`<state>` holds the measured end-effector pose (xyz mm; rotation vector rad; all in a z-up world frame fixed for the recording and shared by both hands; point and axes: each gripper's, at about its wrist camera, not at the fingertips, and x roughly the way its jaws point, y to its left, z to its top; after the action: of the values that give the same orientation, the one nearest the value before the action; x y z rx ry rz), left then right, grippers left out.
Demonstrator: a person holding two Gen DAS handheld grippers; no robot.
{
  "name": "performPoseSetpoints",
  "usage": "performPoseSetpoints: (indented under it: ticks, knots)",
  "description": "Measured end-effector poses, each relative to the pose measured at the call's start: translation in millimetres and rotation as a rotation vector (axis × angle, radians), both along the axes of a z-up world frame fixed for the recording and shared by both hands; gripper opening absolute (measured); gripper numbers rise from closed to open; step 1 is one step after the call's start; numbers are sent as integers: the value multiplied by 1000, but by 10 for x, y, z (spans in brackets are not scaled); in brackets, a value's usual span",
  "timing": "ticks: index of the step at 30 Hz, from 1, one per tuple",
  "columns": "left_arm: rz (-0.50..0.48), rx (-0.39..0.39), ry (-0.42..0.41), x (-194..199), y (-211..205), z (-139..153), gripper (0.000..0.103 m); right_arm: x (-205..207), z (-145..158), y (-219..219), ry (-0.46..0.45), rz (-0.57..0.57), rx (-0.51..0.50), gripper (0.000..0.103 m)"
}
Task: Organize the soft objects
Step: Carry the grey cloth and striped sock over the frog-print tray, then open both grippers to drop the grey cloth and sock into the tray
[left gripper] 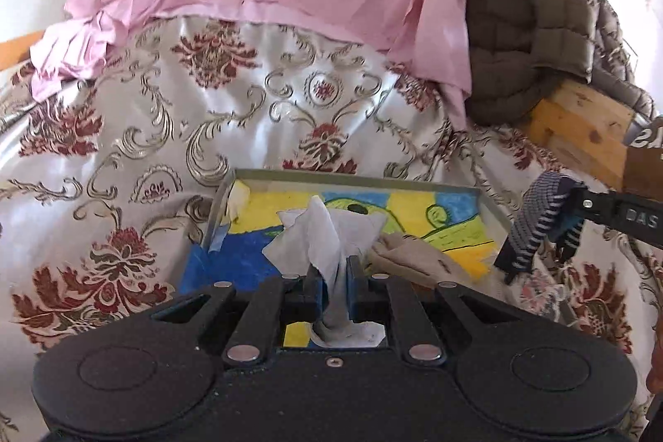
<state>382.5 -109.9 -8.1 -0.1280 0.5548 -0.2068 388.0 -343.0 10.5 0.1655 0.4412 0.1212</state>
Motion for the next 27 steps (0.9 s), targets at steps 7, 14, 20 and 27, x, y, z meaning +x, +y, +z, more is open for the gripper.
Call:
performPoseSetpoints:
  ticks: [7,14,20,27]
  knots:
    - [14,-4,81,137,25,-151,12,114,-147,104,127,11,-22,20]
    - [3,-36,140,159,64,-209,19,68,-96,122,171,2,-68,52]
    - [6,-59,153,69,80,-141,34,-121,99,113,144,0,-103,71]
    - [38,-73,96,-206,194,104,67,-515,453,102,57,-15,-132,93]
